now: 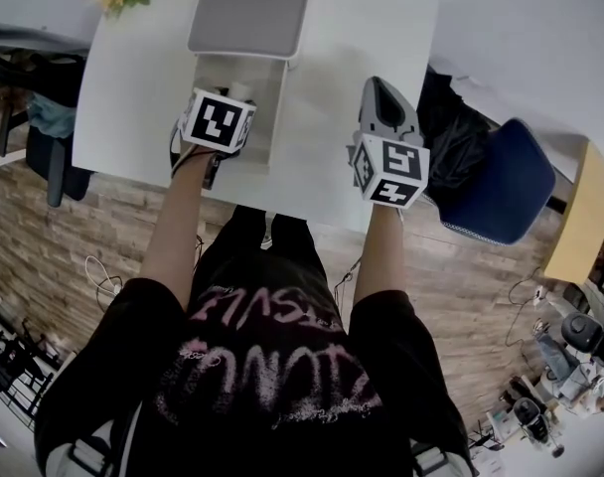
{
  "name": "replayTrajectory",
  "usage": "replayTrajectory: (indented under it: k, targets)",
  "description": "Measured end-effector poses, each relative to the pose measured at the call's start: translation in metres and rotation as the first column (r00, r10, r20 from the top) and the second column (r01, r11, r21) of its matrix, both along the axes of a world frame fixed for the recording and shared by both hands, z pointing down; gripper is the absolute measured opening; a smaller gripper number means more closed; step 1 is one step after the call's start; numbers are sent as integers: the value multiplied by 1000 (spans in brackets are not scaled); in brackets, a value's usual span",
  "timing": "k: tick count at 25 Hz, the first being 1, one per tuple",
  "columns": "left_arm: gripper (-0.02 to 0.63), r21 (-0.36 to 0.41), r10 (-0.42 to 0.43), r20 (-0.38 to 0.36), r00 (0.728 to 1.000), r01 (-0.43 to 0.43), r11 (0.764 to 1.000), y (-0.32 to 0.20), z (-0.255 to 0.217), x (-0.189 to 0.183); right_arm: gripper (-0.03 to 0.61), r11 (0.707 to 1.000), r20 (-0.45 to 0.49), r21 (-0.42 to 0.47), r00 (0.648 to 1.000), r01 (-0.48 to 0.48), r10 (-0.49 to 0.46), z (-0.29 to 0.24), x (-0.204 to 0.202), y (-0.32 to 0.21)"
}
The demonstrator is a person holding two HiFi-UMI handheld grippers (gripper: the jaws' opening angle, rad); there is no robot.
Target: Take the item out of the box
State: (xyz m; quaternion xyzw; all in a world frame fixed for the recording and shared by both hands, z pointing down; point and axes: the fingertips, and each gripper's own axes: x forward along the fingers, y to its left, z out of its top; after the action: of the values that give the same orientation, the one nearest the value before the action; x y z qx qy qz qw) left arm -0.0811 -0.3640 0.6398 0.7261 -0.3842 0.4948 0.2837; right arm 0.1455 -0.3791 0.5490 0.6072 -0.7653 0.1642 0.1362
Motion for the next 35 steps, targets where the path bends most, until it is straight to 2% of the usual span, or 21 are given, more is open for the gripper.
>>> replayTrajectory:
  k: [5,9,16,22,27,35]
  targets:
    - [193,-13,-1,-1,1000,1,1000,-1,5,2,9,1000,1,1,1000,-5,5,1,1,0]
    - [186,5,2,1,1000,-2,1000,-3,4,2,9,1000,-1,3,1000,-8,8,0,1,0]
    - [183,13,-15,-28,1000,16,1000,1,-1,1,9,1000,3,11,1000,-7,7,-7,-3,2]
    - [181,49,-8,-69,998,11,999,4,-13,5,9,1000,3,24,1000,-7,7,-15,-3,5]
    - [181,105,10,-71,997,-2,994,8,-25,4,9,1000,-3,31,1000,-1,1,-21,-5,11]
    - [181,195,-7,-145,989,35,980,7,-58,2,9,998,-6,67,1000,17,-16,-40,-14,15]
